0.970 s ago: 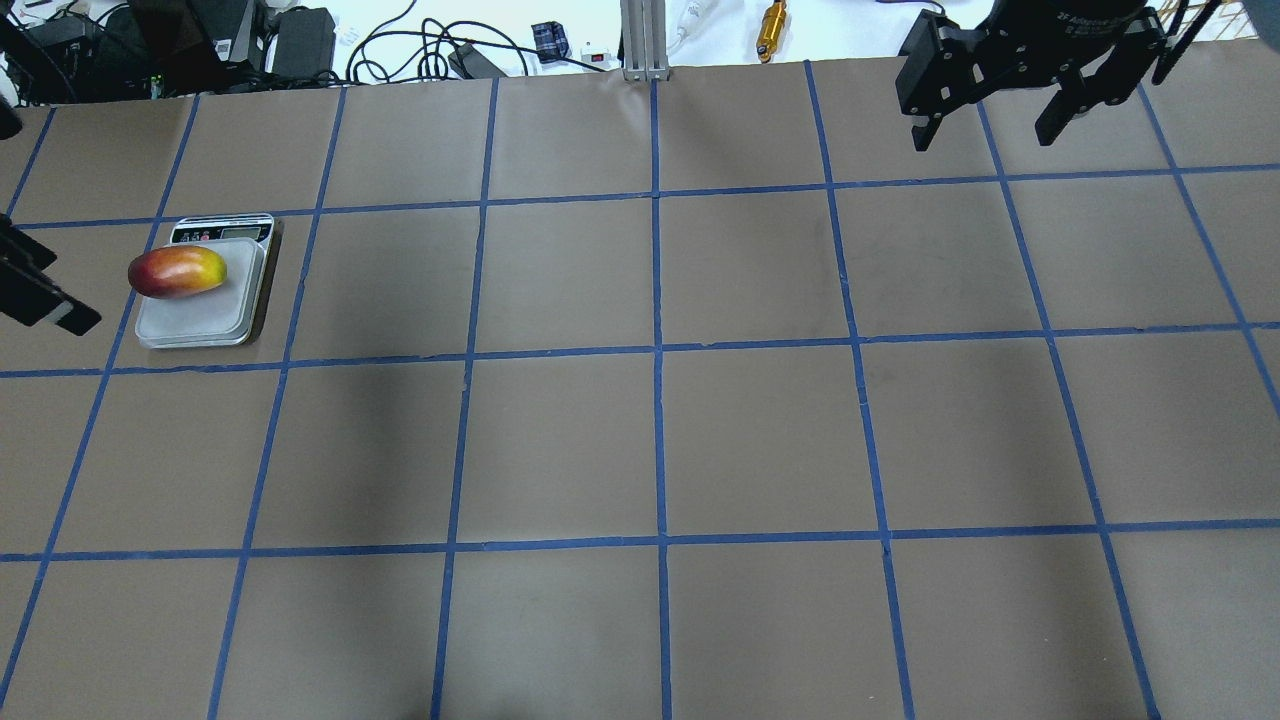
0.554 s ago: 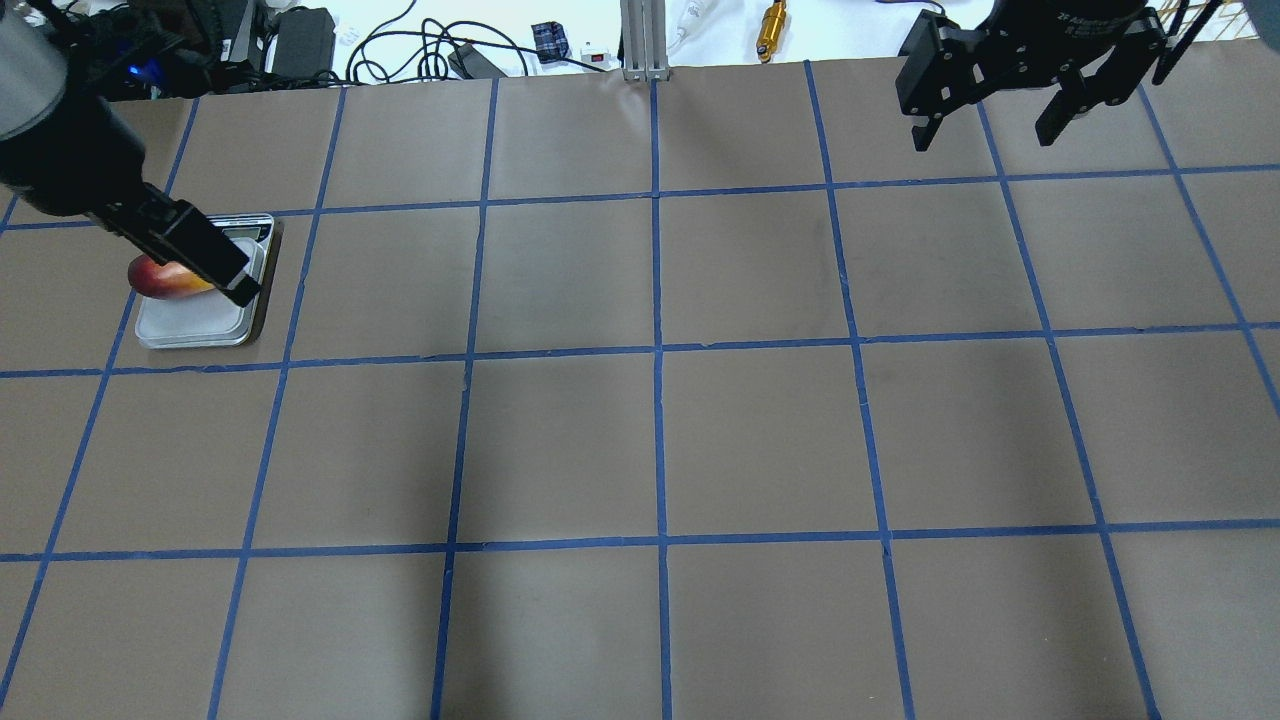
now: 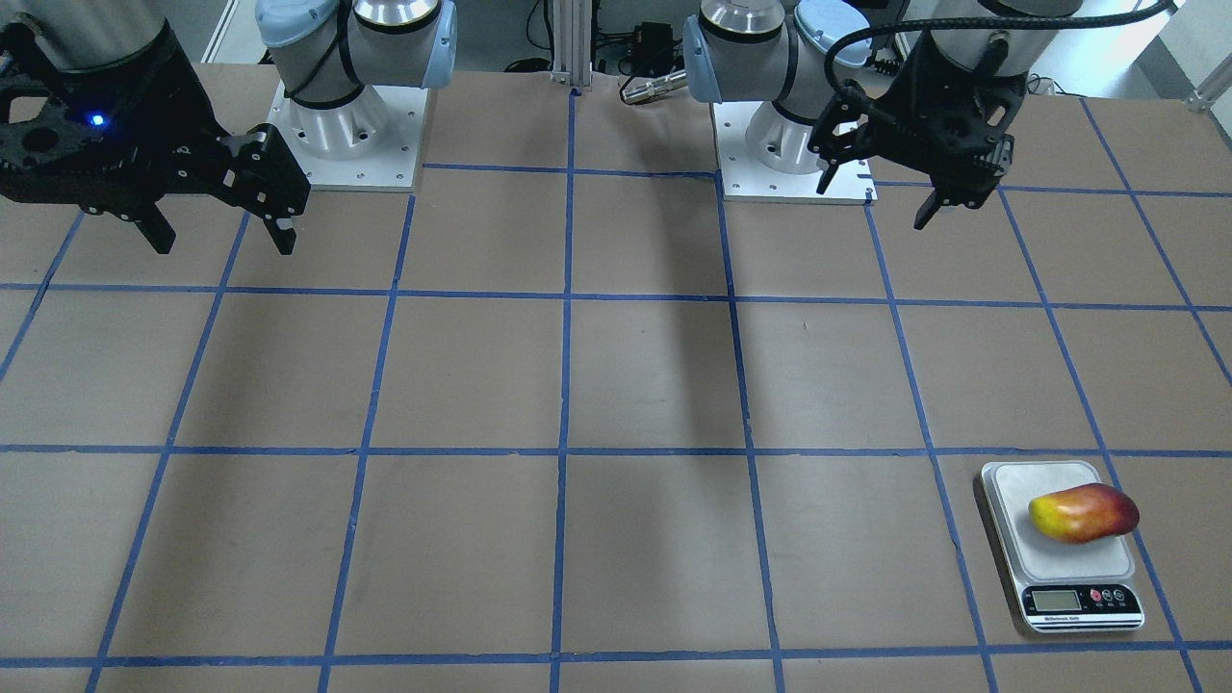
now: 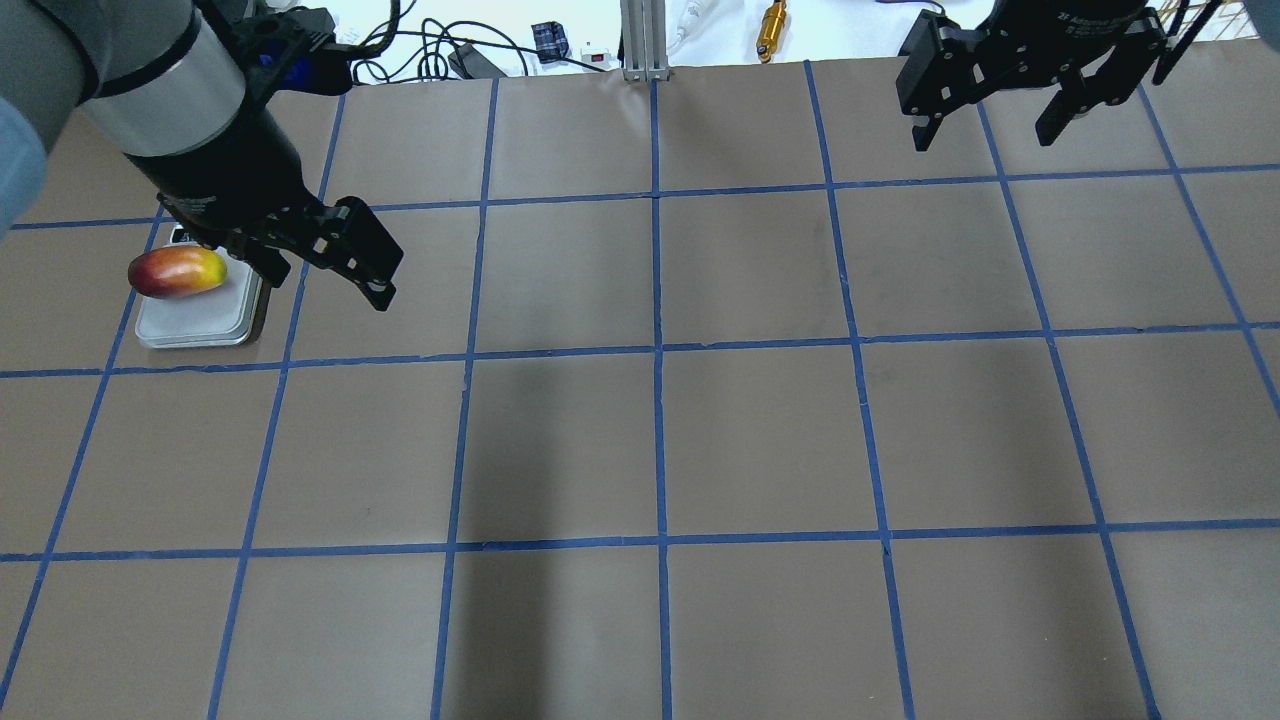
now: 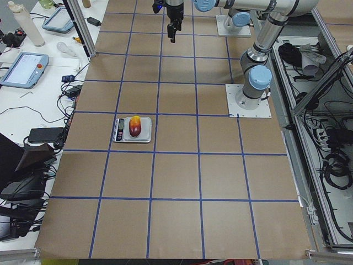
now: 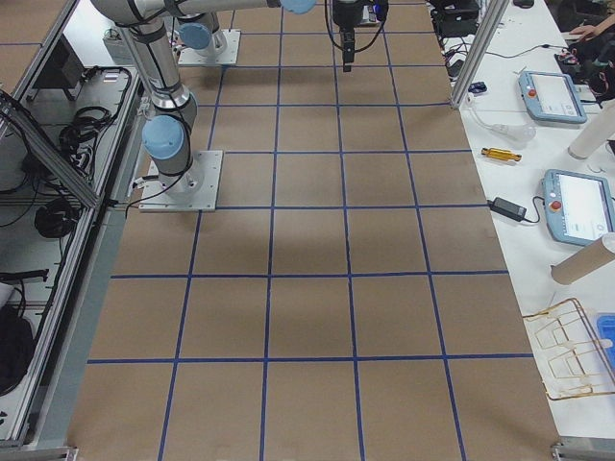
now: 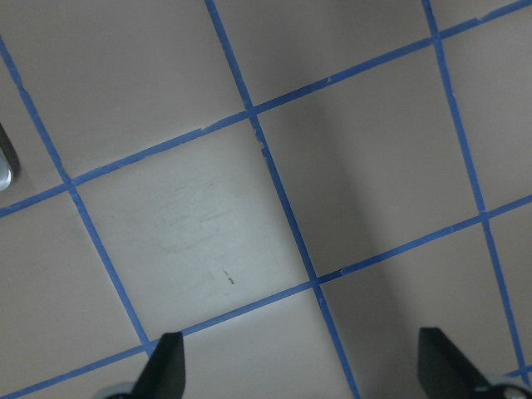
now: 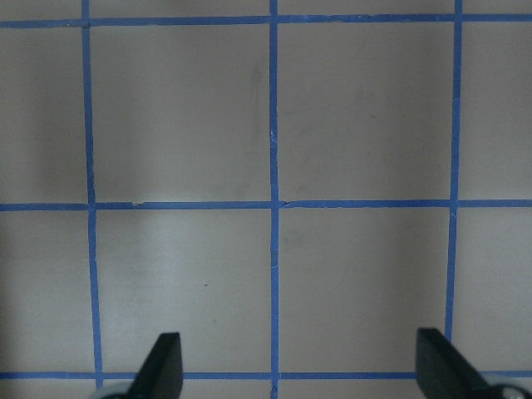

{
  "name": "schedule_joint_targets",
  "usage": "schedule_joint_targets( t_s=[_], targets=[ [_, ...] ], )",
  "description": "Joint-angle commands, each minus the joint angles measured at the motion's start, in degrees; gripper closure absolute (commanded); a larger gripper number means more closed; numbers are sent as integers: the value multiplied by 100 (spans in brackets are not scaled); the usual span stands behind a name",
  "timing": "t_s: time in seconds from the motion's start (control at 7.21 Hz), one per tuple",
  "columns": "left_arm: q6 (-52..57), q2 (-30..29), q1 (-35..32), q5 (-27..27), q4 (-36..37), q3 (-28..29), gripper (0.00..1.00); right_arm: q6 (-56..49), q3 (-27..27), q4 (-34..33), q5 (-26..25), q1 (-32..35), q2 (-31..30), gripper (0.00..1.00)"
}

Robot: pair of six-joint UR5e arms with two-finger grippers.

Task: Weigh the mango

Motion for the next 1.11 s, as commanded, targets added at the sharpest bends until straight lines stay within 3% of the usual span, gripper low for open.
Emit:
schedule_joint_targets(
  t_s=[0.0,0.14,0.97],
  targets=[
    [-1298,-14,-206,9,319,-27,0,0,0,0,0,3,-6,0],
    [-1688,-5,-223,0,330,-27,0,0,0,0,0,3,3,0],
    [-1666,-22,-206,0,691,-9,0,0,0,0,-9,3,-6,0]
  ],
)
